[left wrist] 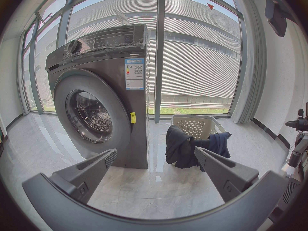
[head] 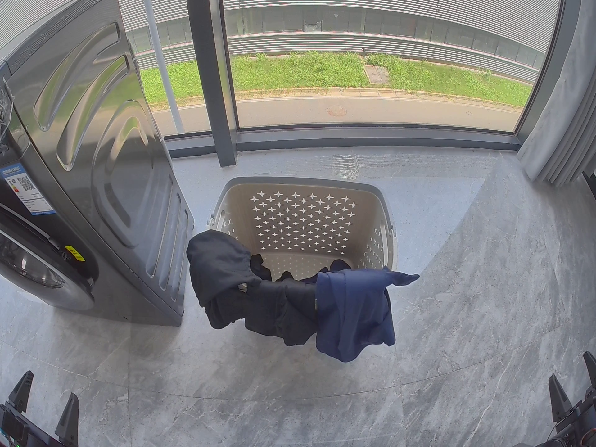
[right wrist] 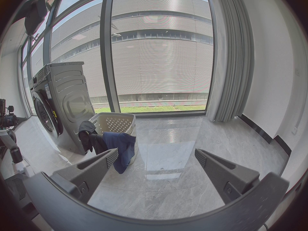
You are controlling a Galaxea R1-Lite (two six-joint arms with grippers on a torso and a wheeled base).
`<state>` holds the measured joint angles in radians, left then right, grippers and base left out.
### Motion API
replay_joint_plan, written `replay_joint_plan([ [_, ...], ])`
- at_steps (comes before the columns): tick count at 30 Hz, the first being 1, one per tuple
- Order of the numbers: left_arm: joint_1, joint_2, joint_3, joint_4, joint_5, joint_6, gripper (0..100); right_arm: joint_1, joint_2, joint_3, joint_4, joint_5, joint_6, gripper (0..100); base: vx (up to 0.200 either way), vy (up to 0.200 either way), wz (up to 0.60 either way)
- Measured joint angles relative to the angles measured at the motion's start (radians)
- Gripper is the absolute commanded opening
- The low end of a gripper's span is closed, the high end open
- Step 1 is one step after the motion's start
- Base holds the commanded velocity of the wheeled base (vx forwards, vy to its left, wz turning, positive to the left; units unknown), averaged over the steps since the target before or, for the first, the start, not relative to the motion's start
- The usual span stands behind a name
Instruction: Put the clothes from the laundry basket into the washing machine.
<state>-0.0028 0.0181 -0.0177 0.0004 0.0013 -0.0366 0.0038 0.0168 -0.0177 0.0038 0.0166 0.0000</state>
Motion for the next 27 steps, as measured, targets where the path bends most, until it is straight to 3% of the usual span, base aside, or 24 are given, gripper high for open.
replay_joint_plan([
  [2,0.000,0.000,0.000,0.000,0.000,0.000,100,0.000,0.000,0.000,0.001,0.000,0.000,100,0.000,0.000,0.00],
  [11,0.000,0.000,0.000,0.000,0.000,0.000,100,-0.001,0.000,0.000,-0.003,-0.001,0.000,100,0.200,0.000,0.00],
  [27,0.001,0.000,0.000,0.000,0.000,0.002,100,-0.003,0.000,0.000,-0.010,-0.010,0.005,100,0.000,0.000,0.00],
])
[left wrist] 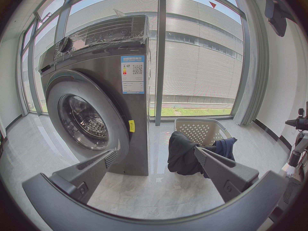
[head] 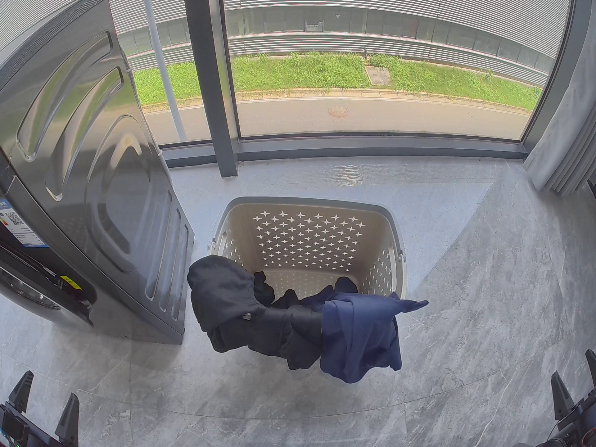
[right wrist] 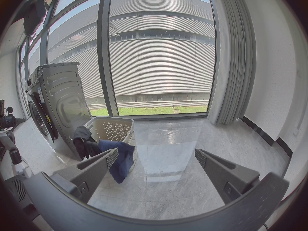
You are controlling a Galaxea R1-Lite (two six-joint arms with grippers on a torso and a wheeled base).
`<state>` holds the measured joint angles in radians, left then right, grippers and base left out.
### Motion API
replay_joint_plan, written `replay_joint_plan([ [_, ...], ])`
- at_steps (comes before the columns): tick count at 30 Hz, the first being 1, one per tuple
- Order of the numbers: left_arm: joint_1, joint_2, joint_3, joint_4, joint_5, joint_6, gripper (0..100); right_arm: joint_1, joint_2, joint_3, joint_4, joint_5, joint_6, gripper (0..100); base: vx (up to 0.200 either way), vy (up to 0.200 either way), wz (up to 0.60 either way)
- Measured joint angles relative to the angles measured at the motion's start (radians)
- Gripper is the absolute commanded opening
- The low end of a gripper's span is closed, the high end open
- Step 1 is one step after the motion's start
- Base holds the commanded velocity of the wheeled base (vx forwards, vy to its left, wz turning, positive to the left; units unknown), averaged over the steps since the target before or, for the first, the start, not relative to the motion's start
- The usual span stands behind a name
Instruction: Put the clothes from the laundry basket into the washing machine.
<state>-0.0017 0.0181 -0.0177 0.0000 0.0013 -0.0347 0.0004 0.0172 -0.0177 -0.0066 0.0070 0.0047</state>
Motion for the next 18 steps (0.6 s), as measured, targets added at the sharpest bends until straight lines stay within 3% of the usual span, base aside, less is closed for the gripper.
replay_joint_plan([
  [9,0.000,0.000,0.000,0.000,0.000,0.002,100,0.005,0.080,-0.134,0.007,0.031,0.023,100,0.000,0.000,0.00],
  [18,0.000,0.000,0.000,0.000,0.000,0.004,100,0.034,0.436,-0.154,-0.069,0.077,0.024,100,0.000,0.000,0.00],
])
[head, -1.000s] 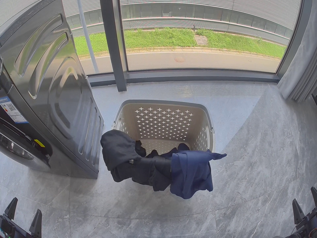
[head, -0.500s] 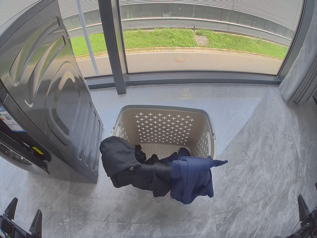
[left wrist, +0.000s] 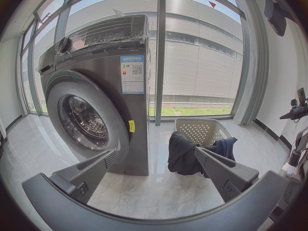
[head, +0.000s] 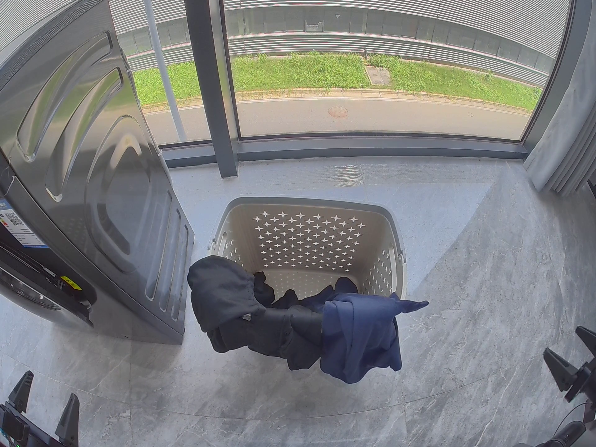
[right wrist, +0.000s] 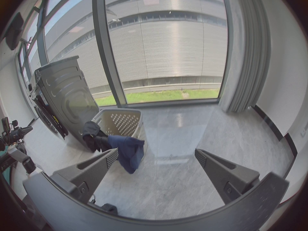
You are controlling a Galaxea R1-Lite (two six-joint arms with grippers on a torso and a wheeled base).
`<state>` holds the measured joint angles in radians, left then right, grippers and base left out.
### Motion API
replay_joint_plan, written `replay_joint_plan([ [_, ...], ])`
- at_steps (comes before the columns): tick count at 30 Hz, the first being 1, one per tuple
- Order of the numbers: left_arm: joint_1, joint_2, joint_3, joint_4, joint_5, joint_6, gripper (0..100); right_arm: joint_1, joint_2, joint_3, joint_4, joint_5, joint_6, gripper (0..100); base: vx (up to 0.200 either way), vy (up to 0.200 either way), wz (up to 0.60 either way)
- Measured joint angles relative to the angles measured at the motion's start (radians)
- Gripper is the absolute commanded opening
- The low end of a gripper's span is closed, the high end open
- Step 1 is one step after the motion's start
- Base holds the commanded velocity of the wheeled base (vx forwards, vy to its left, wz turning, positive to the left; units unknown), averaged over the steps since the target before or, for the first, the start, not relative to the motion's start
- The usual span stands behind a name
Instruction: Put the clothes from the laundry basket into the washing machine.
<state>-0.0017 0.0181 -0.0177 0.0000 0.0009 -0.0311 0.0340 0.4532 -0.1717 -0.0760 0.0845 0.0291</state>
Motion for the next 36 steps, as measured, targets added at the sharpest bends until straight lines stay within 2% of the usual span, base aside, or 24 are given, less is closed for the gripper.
replay_joint_plan([
  [4,0.000,0.000,0.000,0.000,0.000,0.000,100,0.040,0.183,-0.001,-0.083,0.007,0.017,100,0.000,0.000,0.00],
  [8,0.000,0.000,0.000,0.000,0.000,0.000,100,0.111,0.369,-0.003,-0.204,0.001,0.073,100,0.000,0.000,0.00],
  [13,0.000,0.000,0.000,0.000,0.000,0.000,100,0.244,0.592,-0.004,-0.358,-0.062,0.175,100,0.000,0.000,0.00],
  [17,0.000,0.000,0.000,0.000,0.000,0.000,100,0.329,0.734,-0.005,-0.470,-0.111,0.221,100,0.000,0.000,0.00],
  [20,0.000,0.000,0.000,0.000,0.000,0.000,100,0.379,0.837,-0.007,-0.552,-0.136,0.240,100,0.000,0.000,0.00],
  [31,0.000,0.000,0.000,0.000,0.000,-0.001,100,0.474,1.136,-0.020,-0.758,-0.207,0.261,100,0.000,0.000,0.00],
  [36,0.000,0.000,0.000,0.000,0.000,-0.001,100,0.526,1.242,-0.031,-0.823,-0.245,0.292,100,0.000,0.000,0.00],
])
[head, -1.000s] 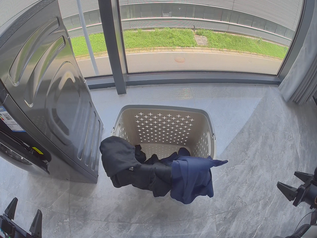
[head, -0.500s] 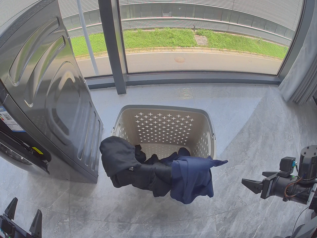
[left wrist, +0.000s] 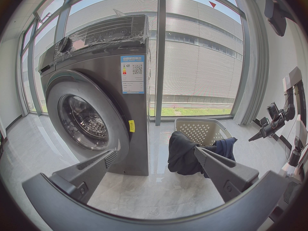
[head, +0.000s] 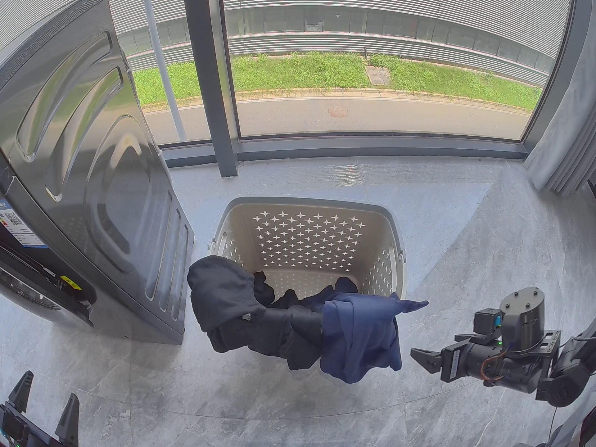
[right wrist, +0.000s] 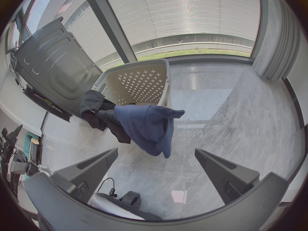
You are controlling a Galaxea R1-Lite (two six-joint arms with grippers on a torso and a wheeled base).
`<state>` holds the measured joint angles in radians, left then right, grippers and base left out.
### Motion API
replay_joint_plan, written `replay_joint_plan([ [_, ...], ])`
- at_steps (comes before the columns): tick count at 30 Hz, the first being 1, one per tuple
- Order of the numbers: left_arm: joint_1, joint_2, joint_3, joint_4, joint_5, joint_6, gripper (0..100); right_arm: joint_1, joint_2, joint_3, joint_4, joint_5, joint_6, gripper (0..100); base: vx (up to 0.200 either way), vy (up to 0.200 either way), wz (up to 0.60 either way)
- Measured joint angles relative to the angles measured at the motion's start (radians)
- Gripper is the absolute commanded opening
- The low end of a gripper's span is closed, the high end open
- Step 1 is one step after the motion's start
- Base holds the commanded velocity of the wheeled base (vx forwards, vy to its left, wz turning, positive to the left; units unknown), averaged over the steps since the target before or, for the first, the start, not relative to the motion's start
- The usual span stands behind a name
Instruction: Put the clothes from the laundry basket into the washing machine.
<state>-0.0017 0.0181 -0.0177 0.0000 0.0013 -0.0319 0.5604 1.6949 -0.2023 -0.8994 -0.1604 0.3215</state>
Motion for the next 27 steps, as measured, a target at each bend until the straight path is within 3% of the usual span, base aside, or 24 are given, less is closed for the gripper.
replay_joint_plan([
  [6,0.000,0.000,0.000,0.000,0.000,0.000,100,0.071,0.123,-0.031,-0.091,-0.040,0.037,100,0.000,0.000,0.00],
  [14,0.000,0.000,0.000,0.000,0.000,0.000,100,0.134,0.199,-0.103,-0.099,-0.049,0.078,100,0.000,0.000,0.00],
  [27,0.000,0.000,0.000,0.000,0.000,0.000,100,0.140,0.295,-0.184,-0.100,-0.048,0.096,100,0.000,0.000,0.00],
])
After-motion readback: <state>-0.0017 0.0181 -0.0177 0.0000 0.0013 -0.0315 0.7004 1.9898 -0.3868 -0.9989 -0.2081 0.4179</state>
